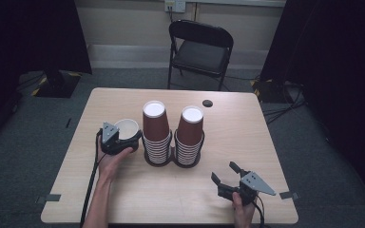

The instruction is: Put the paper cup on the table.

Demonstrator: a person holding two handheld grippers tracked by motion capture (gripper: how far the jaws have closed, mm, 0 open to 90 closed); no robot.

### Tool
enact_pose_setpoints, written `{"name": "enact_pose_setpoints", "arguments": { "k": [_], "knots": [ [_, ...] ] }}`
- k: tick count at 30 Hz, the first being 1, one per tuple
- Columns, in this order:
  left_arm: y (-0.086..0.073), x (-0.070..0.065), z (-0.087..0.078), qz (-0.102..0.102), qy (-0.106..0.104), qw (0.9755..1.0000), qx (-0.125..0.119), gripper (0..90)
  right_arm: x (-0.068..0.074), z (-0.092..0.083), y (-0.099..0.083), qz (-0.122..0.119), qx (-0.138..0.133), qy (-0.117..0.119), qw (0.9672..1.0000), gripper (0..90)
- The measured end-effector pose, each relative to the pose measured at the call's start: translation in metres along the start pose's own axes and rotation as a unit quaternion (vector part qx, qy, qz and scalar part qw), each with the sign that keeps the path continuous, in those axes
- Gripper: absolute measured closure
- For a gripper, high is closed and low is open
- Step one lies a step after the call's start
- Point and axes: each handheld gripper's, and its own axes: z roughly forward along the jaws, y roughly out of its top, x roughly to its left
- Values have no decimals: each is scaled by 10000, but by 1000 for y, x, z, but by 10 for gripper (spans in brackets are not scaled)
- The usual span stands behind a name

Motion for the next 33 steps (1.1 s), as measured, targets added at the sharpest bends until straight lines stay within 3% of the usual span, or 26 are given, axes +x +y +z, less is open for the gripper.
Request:
{"name": "enact_pose_setpoints", "arguments": {
  "k": [7,8,11,18,23,25,27,32,33],
  "knots": [
    [-4,-1,3,-7,60,9998,167,68,0,0,0,0,2,8,10000,140],
    [-5,-2,3,98,83,9996,256,67,0,0,0,-10,6,7,10000,140],
    [-5,-2,3,89,91,9992,392,69,0,0,0,-11,6,6,10000,140],
    [-10,-3,4,206,137,9963,826,108,0,0,0,-9,17,4,10000,140],
    [-11,-3,4,56,155,9955,931,115,0,0,0,-4,17,2,10000,140],
    [-12,-1,3,259,159,9930,1142,123,0,0,0,-10,13,-1,10000,140],
    [-14,-2,4,245,154,9919,1236,133,0,0,0,-1,18,1,10000,140],
    [-15,-2,2,256,152,9913,1283,141,0,0,0,-9,17,-5,10000,140],
    [-16,-2,2,177,169,9918,1258,141,0,0,0,-9,17,-5,10000,140]
  ]
}}
